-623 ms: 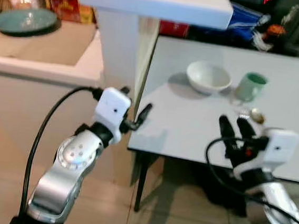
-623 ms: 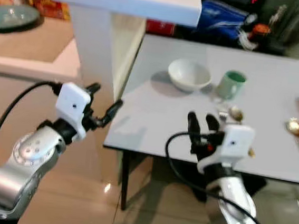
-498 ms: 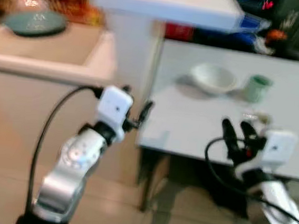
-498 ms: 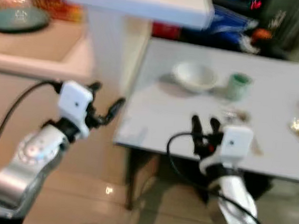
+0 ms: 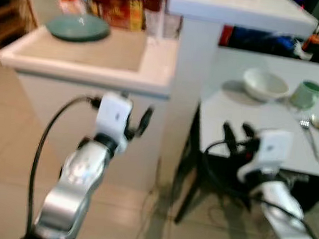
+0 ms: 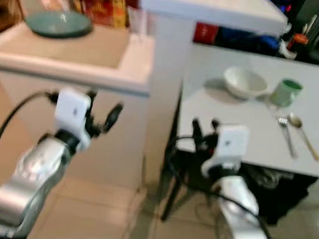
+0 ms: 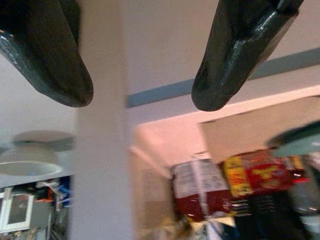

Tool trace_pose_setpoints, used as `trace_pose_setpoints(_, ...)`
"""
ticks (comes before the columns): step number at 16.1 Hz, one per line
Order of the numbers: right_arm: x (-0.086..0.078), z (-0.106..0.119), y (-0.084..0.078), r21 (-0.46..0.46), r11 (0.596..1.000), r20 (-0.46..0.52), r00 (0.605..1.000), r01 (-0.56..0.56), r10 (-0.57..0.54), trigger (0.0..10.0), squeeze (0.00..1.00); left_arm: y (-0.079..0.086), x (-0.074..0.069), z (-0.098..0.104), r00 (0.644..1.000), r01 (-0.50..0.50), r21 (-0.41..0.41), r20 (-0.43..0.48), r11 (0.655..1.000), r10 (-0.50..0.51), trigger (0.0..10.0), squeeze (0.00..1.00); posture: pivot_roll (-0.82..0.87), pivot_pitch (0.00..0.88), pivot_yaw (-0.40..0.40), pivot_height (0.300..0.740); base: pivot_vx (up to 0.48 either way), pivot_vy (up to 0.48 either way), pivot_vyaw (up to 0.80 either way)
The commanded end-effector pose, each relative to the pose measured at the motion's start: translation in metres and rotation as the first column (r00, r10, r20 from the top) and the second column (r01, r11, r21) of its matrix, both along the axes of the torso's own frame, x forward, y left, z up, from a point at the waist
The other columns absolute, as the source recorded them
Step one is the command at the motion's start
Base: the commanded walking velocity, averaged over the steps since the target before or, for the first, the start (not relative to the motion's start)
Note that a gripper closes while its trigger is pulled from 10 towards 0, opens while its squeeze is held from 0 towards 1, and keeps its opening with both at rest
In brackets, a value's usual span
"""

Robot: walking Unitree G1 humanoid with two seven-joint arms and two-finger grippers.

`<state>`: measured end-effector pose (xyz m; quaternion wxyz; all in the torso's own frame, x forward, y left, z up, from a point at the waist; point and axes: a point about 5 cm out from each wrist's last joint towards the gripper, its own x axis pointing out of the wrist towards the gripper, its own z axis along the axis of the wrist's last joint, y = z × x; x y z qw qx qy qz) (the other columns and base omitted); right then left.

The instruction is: Setting the table

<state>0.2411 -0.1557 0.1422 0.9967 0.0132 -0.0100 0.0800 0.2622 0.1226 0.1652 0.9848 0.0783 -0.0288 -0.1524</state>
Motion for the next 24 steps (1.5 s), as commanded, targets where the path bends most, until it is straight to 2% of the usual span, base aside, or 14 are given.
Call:
trace_pose_setpoints(1, 0.009, 0.009, 0.006, -0.003, 1.000, 0.047, 0.999, -0.019, 0.019, 10.0, 0.00, 0.004, 0.005, 0.007, 0.999, -0.033, 0.026, 0.036, 0.999, 0.032, 10.0, 0.00, 0.05, 0.008, -0.056, 0.740, 0.000, 0.480, -0.80)
trace_pose_setpoints(6, 0.025, 0.019, 0.016, -0.001, 0.998, 0.085, 0.995, -0.055, 0.055, 10.0, 0.00, 0.002, 0.019, 0.025, 0.993, -0.045, 0.023, 0.113, 0.999, 0.042, 10.0, 0.00, 0.07, 0.000, -0.069, 0.740, 0.000, 0.480, -0.80)
trace_pose_setpoints(9, 0.032, 0.024, 0.017, 0.017, 0.998, 0.080, 0.996, -0.052, 0.050, 10.0, 0.00, 0.007, 0.027, 0.038, 0.989, -0.071, -0.057, 0.128, 0.996, 0.078, 10.0, 0.00, 0.07, 0.000, -0.076, 0.740, 0.081, 0.260, -0.80)
trace_pose_setpoints(11, 0.034, 0.027, 0.019, 0.027, 0.997, 0.065, 0.996, -0.067, 0.066, 10.0, 0.00, 0.009, 0.030, 0.042, 0.986, -0.082, -0.066, 0.138, 0.994, 0.091, 10.0, 0.00, 0.07, 0.000, -0.077, 0.740, 0.442, 0.000, -0.42)
trace_pose_setpoints(15, 0.038, 0.035, 0.030, 0.063, 0.988, 0.074, 0.988, -0.141, 0.136, 10.0, 0.00, 0.011, 0.030, 0.044, 0.984, -0.096, -0.046, 0.144, 0.994, 0.102, 10.0, 0.00, 0.08, 0.000, -0.086, 0.740, 0.461, 0.000, 0.00)
trace_pose_setpoints(18, 0.037, 0.039, 0.037, 0.033, 0.976, 0.073, 0.975, -0.215, 0.212, 10.0, 0.00, 0.016, 0.029, 0.045, 0.982, -0.115, -0.036, 0.147, 0.993, 0.119, 10.0, 0.00, 0.09, 0.000, -0.091, 0.740, 0.460, 0.000, 0.00)
trace_pose_setpoints(21, 0.035, 0.039, 0.045, 0.015, 0.962, 0.070, 0.960, -0.273, 0.271, 10.0, 0.00, 0.024, 0.028, 0.047, 0.977, -0.146, -0.021, 0.152, 0.989, 0.147, 10.0, 0.00, 0.10, 0.002, -0.099, 0.740, 0.461, 0.000, 0.80)
trace_pose_setpoints(24, 0.035, 0.040, 0.047, 0.044, 0.958, 0.074, 0.957, -0.284, 0.280, 10.0, 0.00, 0.027, 0.028, 0.049, 0.975, -0.153, -0.009, 0.159, 0.988, 0.152, 10.0, 0.00, 0.10, 0.000, -0.095, 0.740, 0.460, 0.000, 0.80)
